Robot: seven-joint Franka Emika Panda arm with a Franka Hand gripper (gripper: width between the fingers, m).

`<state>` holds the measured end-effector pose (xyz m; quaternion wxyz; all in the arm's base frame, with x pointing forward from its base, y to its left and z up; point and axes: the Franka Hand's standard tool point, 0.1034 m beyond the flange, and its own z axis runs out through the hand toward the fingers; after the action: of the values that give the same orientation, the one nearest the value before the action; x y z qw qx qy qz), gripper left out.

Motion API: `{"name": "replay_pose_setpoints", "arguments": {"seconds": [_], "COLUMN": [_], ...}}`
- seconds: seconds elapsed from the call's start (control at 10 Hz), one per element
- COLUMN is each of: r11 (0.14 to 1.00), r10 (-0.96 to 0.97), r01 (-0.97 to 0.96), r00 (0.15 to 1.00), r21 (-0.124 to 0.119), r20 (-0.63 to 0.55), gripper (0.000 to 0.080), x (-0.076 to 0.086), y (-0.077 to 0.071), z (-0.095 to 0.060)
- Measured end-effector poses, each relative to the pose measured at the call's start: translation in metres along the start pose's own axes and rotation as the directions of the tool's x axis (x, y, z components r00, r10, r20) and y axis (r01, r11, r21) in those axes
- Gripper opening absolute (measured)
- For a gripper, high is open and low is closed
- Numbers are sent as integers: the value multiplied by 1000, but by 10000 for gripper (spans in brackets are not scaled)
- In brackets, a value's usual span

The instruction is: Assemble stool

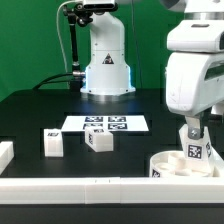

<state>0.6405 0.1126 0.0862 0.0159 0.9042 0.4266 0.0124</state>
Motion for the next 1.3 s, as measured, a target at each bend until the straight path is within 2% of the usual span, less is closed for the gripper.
{"name": "replay_pose_setpoints", "arguments": {"seconds": [0.3, 0.4, 0.5, 0.6, 1.0, 1.3], "r11": [1000, 1000, 1000, 1000, 999, 968], "r10": [-1, 1, 3, 4, 35, 252], "r01": [1, -1, -3, -4, -35, -252], "r00": [1000, 1000, 1000, 1000, 999, 968], "r21": [3, 4, 4, 4, 4, 3], "r20": [9, 11, 11, 11, 12, 12], "gripper": [649, 537, 537, 358, 337, 337], "x": [-4, -5, -5, -6, -6, -6], "y": [0, 1, 0, 1, 1, 0], "z": [6, 8, 8, 8, 8, 8]}}
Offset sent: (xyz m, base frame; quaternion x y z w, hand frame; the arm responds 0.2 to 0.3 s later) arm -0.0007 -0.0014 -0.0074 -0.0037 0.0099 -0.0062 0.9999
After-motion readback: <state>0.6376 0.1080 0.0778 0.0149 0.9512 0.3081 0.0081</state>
